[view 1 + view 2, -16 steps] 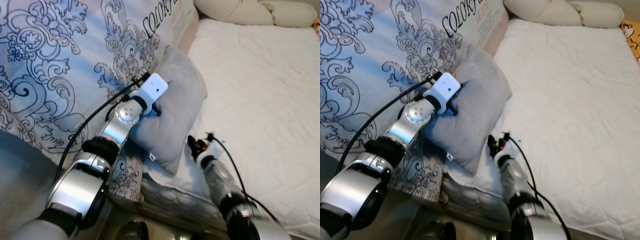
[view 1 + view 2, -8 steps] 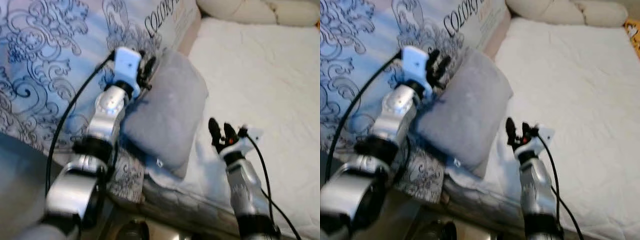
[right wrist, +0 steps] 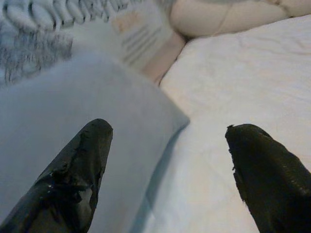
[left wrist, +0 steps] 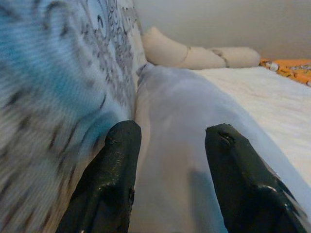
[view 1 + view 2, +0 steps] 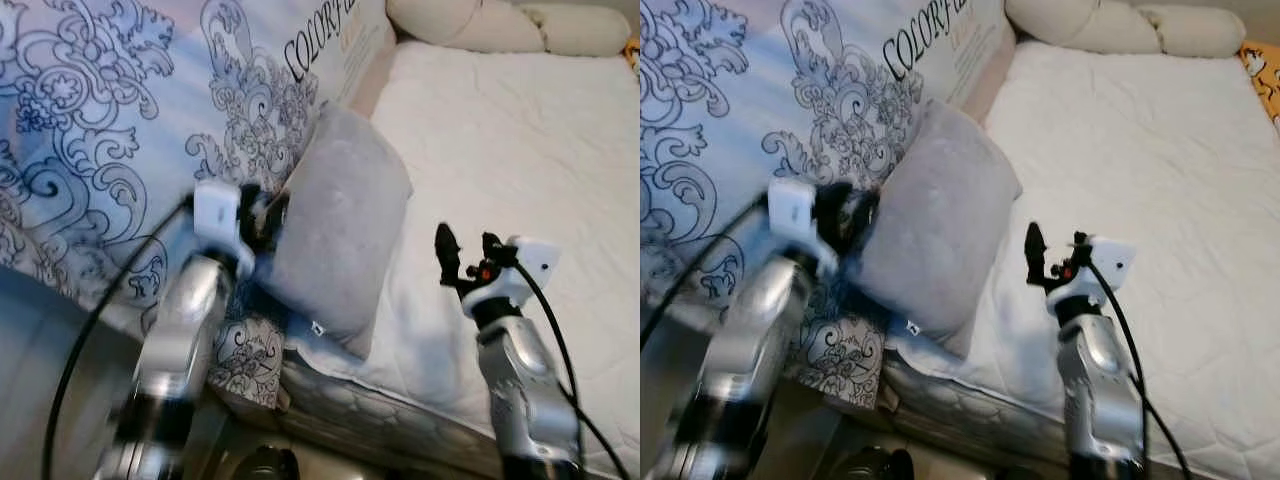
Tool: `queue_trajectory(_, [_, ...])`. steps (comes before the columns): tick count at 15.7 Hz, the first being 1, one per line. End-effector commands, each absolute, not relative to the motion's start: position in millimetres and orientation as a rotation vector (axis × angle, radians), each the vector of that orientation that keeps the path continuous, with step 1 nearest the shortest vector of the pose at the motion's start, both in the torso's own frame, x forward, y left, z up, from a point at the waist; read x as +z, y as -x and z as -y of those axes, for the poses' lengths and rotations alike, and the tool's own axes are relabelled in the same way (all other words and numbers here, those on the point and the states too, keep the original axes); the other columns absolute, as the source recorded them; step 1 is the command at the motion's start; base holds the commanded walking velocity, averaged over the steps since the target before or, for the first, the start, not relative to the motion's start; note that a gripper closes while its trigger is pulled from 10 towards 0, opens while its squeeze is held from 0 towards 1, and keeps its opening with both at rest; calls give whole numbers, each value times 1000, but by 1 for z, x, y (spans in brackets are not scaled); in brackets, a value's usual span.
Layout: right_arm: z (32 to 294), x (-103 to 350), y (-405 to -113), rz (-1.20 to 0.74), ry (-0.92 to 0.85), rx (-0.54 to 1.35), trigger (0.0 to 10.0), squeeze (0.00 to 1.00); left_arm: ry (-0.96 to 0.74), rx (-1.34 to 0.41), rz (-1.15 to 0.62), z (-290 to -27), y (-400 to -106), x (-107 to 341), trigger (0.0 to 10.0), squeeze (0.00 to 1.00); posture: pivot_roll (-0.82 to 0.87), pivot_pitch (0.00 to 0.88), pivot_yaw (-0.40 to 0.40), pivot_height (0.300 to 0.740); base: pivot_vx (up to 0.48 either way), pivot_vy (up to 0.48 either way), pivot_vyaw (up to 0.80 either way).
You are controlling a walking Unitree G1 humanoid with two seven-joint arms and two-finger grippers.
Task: Clean up the room
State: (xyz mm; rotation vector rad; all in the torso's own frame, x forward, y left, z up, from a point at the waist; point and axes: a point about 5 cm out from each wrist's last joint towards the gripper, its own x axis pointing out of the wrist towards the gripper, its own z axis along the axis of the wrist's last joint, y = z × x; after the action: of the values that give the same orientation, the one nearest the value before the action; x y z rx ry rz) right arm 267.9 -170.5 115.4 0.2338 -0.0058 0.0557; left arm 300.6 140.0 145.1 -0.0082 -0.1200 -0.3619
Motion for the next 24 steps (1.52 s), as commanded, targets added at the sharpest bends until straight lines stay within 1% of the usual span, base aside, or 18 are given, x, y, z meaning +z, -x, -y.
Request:
queue_trajectory(1, [167, 119, -263, -24, -166, 91, 10000, 0, -35, -343, 150, -140, -289, 151, 10000, 0, -16, 0, 41, 740, 0, 0, 0])
queue_trajectory(7, [154, 137, -254, -17, -146, 136, 10000, 0, -50, -302, 118, -130, -268, 159, 10000, 0, -16, 0, 30, 740, 0, -442, 0])
queue_trajectory(11, [149, 144, -254, -5, -159, 151, 10000, 0, -55, -285, 133, -128, -268, 172, 10000, 0, 9, 0, 31, 740, 0, -480, 0])
queue_trajectory(16, [150, 134, -253, -55, -139, 109, 10000, 0, -85, -247, 74, -135, -273, 163, 10000, 0, -16, 0, 54, 740, 0, -480, 0])
queue_trajectory(19, [153, 127, -255, -92, -96, 114, 10000, 0, -97, -210, 44, -140, -273, 157, 10000, 0, -10, 0, 47, 740, 0, -480, 0])
queue_trajectory(20, [158, 122, -256, -116, -101, 81, 10000, 0, -97, -204, 40, -140, -272, 157, 10000, 0, -7, 0, 43, 740, 0, -480, 0])
queue_trajectory(24, [162, 119, -256, -128, -89, 66, 10000, 0, -109, -204, 27, -141, -270, 153, 10000, 0, -5, 0, 43, 740, 0, -480, 0])
